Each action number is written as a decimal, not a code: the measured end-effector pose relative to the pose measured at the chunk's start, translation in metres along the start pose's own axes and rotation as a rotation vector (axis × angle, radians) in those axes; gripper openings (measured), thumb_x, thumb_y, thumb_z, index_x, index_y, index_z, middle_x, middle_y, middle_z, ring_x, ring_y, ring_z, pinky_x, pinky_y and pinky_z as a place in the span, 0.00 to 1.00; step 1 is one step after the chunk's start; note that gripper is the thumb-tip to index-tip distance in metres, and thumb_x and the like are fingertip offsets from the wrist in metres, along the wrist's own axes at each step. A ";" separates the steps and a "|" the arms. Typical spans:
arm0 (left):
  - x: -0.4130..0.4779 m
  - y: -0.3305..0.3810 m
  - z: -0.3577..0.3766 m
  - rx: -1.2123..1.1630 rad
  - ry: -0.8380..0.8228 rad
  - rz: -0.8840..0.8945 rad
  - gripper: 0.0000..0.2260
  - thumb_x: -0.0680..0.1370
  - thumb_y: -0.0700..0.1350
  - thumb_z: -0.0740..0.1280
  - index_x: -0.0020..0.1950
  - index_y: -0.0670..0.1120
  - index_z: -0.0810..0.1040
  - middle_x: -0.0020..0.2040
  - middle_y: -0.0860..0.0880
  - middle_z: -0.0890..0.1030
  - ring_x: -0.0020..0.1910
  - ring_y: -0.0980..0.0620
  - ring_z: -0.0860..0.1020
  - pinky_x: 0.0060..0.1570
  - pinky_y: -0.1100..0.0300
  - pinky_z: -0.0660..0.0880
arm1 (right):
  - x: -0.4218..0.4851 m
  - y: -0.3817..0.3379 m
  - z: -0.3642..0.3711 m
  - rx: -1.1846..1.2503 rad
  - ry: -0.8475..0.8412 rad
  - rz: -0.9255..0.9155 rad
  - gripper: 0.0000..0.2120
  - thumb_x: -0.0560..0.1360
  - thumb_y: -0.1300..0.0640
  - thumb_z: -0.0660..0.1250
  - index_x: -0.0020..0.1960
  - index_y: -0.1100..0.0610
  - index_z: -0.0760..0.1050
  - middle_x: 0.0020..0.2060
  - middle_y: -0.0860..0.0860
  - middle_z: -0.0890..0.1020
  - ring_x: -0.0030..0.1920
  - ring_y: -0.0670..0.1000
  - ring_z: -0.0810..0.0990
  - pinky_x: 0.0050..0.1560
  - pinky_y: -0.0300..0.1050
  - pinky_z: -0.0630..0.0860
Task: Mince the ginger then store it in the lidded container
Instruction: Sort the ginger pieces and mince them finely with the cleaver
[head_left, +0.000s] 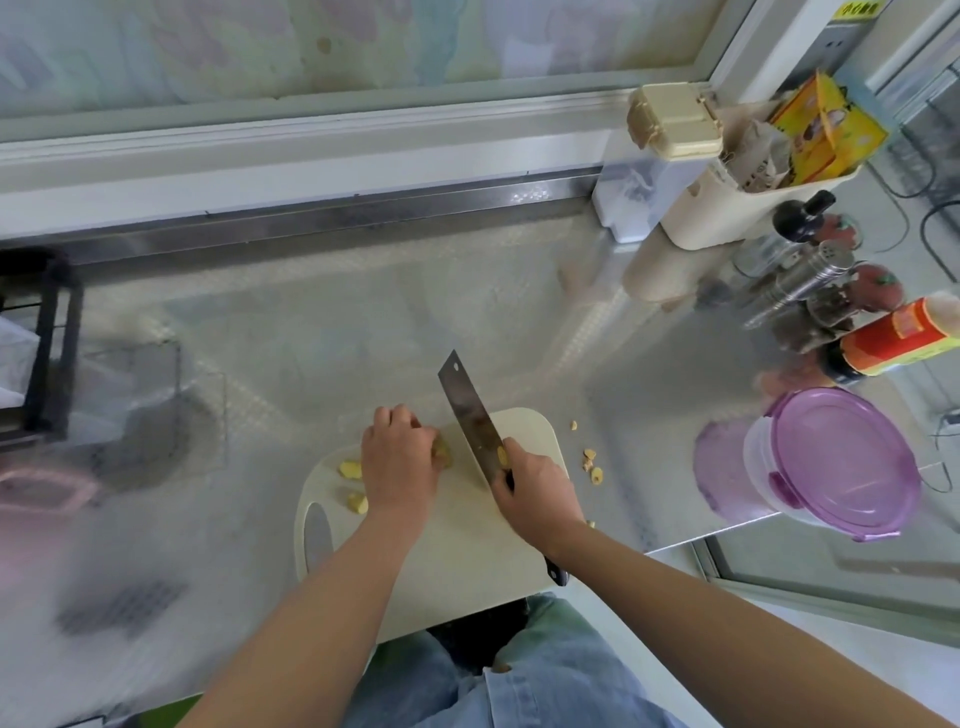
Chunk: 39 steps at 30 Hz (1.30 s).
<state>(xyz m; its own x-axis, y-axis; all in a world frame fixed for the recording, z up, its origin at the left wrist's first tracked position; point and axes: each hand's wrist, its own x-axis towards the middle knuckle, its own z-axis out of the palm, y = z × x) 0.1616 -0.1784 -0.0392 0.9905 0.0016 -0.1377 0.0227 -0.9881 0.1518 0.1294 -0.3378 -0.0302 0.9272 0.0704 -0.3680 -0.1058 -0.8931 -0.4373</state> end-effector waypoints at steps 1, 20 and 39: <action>0.001 0.001 0.000 0.017 -0.004 0.013 0.09 0.74 0.49 0.71 0.53 0.51 0.84 0.50 0.50 0.76 0.52 0.48 0.69 0.47 0.58 0.65 | 0.001 0.001 0.001 0.005 0.001 0.000 0.03 0.78 0.56 0.57 0.50 0.55 0.68 0.33 0.53 0.76 0.33 0.56 0.75 0.34 0.51 0.75; -0.004 -0.004 -0.001 -0.407 -0.143 0.047 0.03 0.72 0.50 0.73 0.44 0.53 0.84 0.39 0.53 0.81 0.43 0.53 0.77 0.39 0.59 0.70 | -0.006 0.005 -0.008 0.201 0.024 0.013 0.14 0.76 0.58 0.60 0.34 0.52 0.60 0.26 0.51 0.68 0.27 0.50 0.64 0.27 0.44 0.59; -0.087 0.002 0.013 -0.223 -0.145 0.019 0.16 0.73 0.52 0.70 0.59 0.51 0.76 0.54 0.52 0.77 0.56 0.51 0.74 0.48 0.58 0.73 | -0.057 0.019 0.000 0.268 0.004 0.000 0.11 0.76 0.58 0.61 0.35 0.50 0.65 0.28 0.54 0.74 0.31 0.61 0.78 0.31 0.58 0.78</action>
<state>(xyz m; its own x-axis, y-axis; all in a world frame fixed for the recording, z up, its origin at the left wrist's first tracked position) 0.0738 -0.1824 -0.0397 0.9617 -0.0545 -0.2686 0.0495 -0.9295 0.3656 0.0745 -0.3587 -0.0180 0.9285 0.0677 -0.3651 -0.1971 -0.7433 -0.6392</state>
